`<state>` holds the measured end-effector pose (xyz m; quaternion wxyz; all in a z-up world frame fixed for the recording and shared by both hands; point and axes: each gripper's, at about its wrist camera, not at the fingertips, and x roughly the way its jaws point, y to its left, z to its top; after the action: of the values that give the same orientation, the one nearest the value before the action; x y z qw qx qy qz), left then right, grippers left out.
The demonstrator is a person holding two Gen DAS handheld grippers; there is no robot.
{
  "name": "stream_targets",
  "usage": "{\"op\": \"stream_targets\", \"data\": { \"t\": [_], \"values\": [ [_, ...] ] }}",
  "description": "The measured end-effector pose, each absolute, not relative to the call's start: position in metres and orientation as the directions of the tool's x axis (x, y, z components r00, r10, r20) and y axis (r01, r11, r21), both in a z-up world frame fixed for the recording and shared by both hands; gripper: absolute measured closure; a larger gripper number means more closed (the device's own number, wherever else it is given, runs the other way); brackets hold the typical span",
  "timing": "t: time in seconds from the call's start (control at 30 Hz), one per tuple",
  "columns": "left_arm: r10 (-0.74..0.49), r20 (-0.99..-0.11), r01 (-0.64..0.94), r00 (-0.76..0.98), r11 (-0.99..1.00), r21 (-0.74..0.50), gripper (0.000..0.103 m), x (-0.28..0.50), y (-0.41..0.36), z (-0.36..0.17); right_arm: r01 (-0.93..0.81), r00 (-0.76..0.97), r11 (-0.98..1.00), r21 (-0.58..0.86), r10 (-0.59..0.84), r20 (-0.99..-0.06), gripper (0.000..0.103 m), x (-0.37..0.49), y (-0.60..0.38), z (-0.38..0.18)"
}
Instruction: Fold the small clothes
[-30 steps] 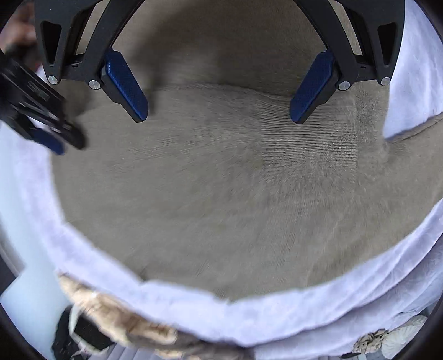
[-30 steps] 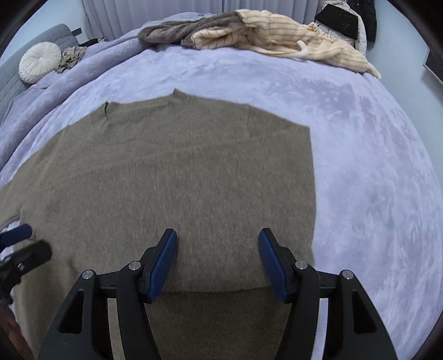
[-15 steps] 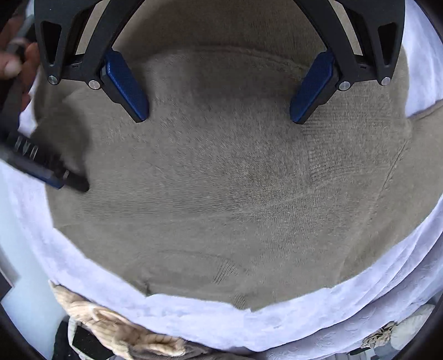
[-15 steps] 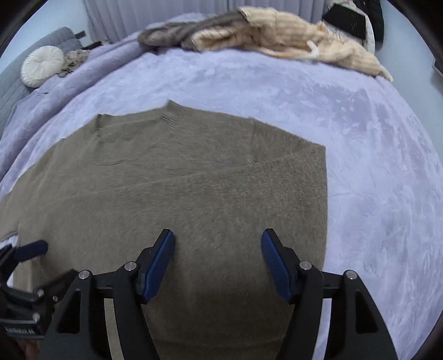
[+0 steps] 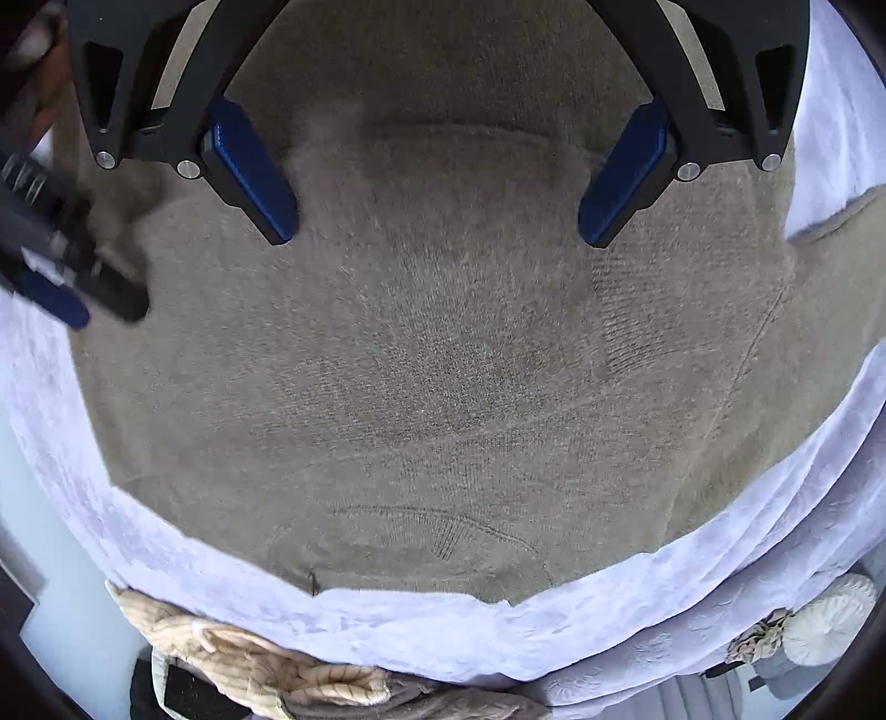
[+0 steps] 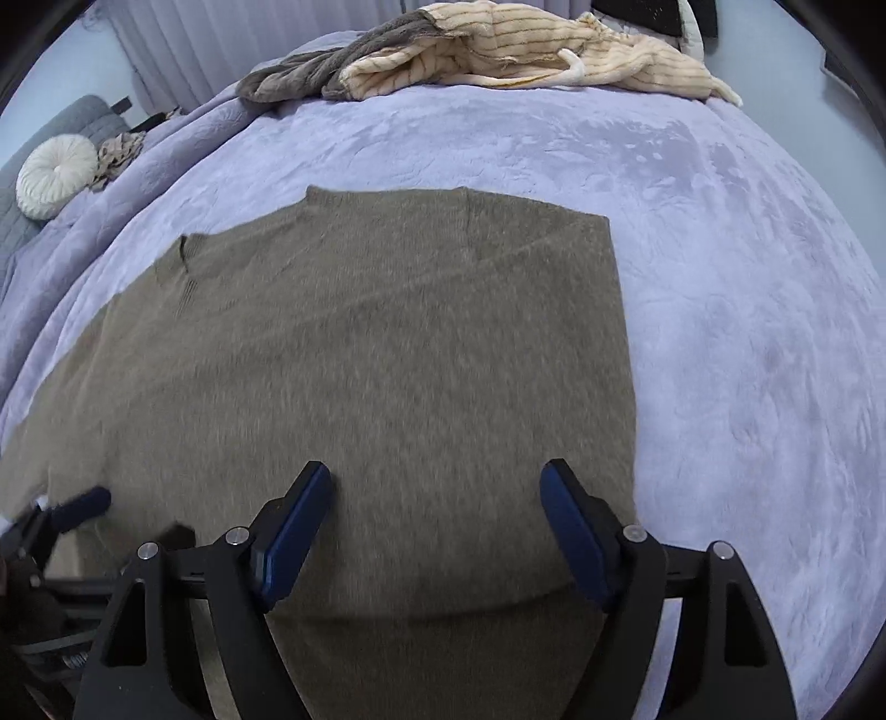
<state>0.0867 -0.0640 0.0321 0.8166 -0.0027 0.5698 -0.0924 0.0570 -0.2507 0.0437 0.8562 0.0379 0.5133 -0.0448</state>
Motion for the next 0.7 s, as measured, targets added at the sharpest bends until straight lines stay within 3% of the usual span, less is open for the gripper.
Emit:
{"op": "stream_targets", "data": {
  "t": [0.3, 0.37, 0.5, 0.7],
  "values": [
    [-0.153, -0.93, 0.135, 0.334, 0.984, -0.114, 0.0, 0.051, -0.05, 0.031, 0.051, 0.483, 0.998, -0.043, -0.062, -0.874, 0.022, 0.024, -0.226, 0.044],
    [-0.159, -0.934, 0.147, 0.321, 0.982, -0.117, 0.0, 0.038, -0.047, 0.028, 0.024, 0.446, 1.0, 0.002, -0.009, -0.895, 0.022, 0.006, -0.222, 0.038],
    [-0.128, -0.934, 0.198, 0.334, 0.978, -0.063, 0.0, 0.002, -0.043, 0.02, -0.04, 0.474, 0.996, -0.082, -0.053, -0.879, 0.022, -0.042, -0.21, 0.031],
    [-0.163, -0.935, 0.229, 0.316, 0.969, -0.091, 0.0, -0.048, -0.027, 0.025, -0.081, 0.472, 0.994, -0.077, -0.03, -0.881, 0.021, -0.109, -0.216, 0.035]
  ]
}}
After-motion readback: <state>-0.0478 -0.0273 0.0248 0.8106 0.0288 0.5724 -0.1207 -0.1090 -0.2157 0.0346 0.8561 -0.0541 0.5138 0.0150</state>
